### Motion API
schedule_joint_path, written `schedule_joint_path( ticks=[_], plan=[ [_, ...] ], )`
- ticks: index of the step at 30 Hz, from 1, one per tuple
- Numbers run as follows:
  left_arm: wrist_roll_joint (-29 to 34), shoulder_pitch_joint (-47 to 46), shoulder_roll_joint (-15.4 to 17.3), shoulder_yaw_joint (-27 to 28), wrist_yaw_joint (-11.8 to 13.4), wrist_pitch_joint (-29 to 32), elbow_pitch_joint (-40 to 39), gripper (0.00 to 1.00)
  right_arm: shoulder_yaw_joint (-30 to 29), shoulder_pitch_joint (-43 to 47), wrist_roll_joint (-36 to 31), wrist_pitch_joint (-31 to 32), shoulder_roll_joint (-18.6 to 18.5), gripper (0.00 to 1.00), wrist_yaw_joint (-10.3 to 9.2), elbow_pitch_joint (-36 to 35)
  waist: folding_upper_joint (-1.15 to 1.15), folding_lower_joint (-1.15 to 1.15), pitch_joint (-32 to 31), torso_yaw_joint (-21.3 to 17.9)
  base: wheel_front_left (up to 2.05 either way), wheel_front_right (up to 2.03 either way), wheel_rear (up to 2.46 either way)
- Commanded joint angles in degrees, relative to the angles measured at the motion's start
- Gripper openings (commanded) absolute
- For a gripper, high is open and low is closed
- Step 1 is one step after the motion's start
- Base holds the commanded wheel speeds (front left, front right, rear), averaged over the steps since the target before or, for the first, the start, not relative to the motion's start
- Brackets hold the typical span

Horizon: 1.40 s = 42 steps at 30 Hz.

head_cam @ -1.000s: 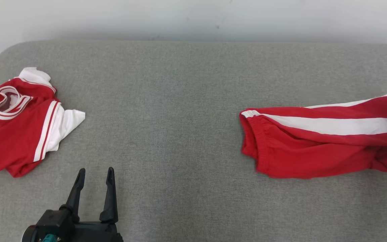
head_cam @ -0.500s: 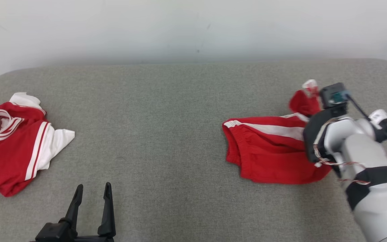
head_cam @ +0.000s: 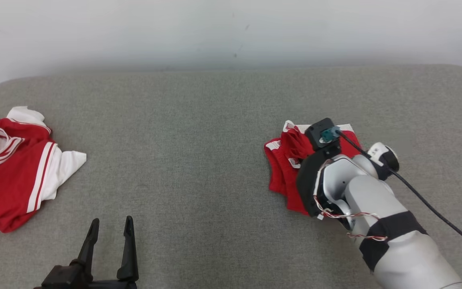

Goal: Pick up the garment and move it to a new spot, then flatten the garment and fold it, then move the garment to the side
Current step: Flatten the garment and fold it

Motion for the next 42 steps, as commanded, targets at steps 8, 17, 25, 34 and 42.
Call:
schedule_joint_path(
  ticks=[8,17,25,34,42],
  plan=[
    [-0.82,-2.01,0.01,-0.22,-0.11,-0.06,0.22,1.0,1.43,-2.23,1.61,-0.3,2.67,0.0,-0.17,3.67,0.0,0.0,1.87,1.83,0.0,0.0,0.0],
    [-0.43,-2.8,0.0,0.33,-0.07,-0.06,0.74,1.0,4.25,-3.11,10.41,-4.26,3.4,1.0,-0.16,1.52,0.0,0.0,2.04,1.49,0.0,0.0,0.0],
    [-0.53,-1.99,0.0,0.51,-0.05,-0.06,0.84,1.0,1.0,-3.15,13.95,-10.02,-0.47,1.0,-0.17,-2.49,0.0,0.0,0.45,0.05,0.0,0.0,0.0],
    [-0.45,-1.65,0.01,-0.21,-0.22,-0.06,0.97,1.0,-6.77,3.11,5.06,-17.73,-5.56,0.4,-0.16,2.99,0.0,0.0,-0.71,-0.18,0.0,0.0,0.0],
    [-0.46,-1.43,0.01,0.16,-0.3,-0.06,0.9,1.0,-5.99,8.49,1.05,-24.43,0.3,0.0,-0.17,5.74,0.0,0.0,-0.03,0.16,0.0,0.0,0.0]
  ],
)
